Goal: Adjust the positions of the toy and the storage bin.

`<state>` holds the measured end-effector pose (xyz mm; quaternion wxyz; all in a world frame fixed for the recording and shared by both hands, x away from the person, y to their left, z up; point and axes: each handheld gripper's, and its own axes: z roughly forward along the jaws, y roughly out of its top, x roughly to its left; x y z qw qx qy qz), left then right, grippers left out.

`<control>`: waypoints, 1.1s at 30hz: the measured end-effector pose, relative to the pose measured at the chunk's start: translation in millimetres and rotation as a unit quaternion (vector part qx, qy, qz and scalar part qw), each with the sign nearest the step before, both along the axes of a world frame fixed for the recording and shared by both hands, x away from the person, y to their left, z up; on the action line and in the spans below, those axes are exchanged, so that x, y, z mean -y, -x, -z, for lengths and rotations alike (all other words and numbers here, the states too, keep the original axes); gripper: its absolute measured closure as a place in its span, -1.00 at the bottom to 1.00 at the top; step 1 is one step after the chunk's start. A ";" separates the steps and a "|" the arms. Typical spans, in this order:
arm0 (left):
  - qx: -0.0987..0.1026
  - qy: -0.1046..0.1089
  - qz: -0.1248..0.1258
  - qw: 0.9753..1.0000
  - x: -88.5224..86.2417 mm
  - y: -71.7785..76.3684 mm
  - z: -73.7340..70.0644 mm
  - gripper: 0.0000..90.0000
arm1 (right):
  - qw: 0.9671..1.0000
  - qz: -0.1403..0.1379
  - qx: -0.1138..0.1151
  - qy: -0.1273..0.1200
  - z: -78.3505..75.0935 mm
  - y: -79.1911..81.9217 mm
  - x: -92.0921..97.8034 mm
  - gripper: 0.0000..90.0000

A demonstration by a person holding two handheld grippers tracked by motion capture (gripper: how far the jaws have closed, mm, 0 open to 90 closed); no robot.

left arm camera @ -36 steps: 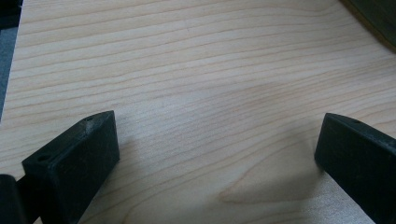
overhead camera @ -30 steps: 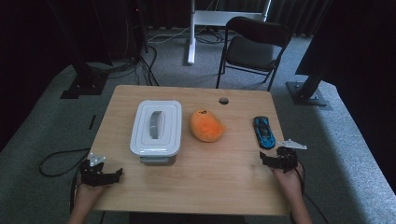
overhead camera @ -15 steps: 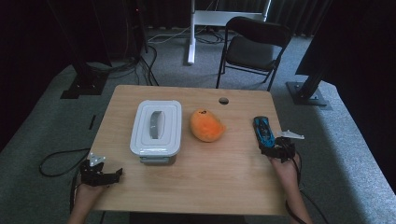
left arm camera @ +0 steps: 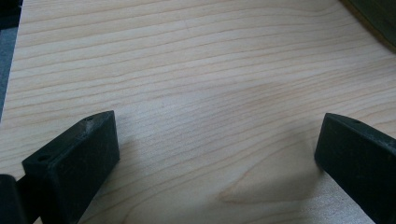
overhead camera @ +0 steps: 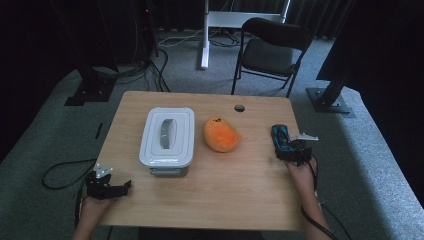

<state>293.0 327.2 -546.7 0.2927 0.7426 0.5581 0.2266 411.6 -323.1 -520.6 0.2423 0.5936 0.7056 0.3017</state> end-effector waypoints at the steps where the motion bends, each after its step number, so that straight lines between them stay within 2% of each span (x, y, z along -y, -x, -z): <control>1: 0.000 0.000 0.000 1.000 0.0 0.0 0.0 -0.99 | 1.000 0.004 0.002 0.000 -0.4 -4.0 0.7 -0.73; 6: 0.000 0.000 0.000 1.000 0.0 0.0 0.0 -0.99 | 1.000 0.009 0.001 -0.002 -2.1 -13.4 1.0 -0.73; 10: 0.000 0.000 0.000 1.000 0.0 0.0 0.0 -0.99 | 1.000 0.003 -0.003 0.007 -1.3 -23.0 -2.4 -0.73; 14: 0.000 0.000 0.000 1.000 0.0 0.0 0.0 -0.99 | 1.000 0.003 -0.013 0.006 1.3 -31.7 -3.7 -0.73; 15: 0.000 0.000 0.000 1.000 0.0 0.0 0.0 -0.99 | 1.000 0.009 -0.014 0.012 2.5 -35.4 -2.8 -0.72; 20: 0.000 0.000 0.000 1.000 0.0 0.0 0.0 -0.99 | 1.000 0.013 -0.024 0.008 5.3 -43.4 0.5 -0.71; 29: 0.000 0.000 0.000 1.000 0.0 0.0 0.0 -0.99 | 0.999 0.017 -0.039 0.010 10.2 -53.2 -1.2 -0.70; 30: 0.000 0.000 0.000 1.000 0.0 0.0 0.0 -0.99 | 0.999 0.022 -0.043 0.002 12.4 -54.0 0.4 -0.68; 33: 0.000 0.000 0.000 1.000 0.1 0.0 0.0 -0.99 | 0.999 0.025 -0.044 0.003 14.8 -53.8 1.7 -0.67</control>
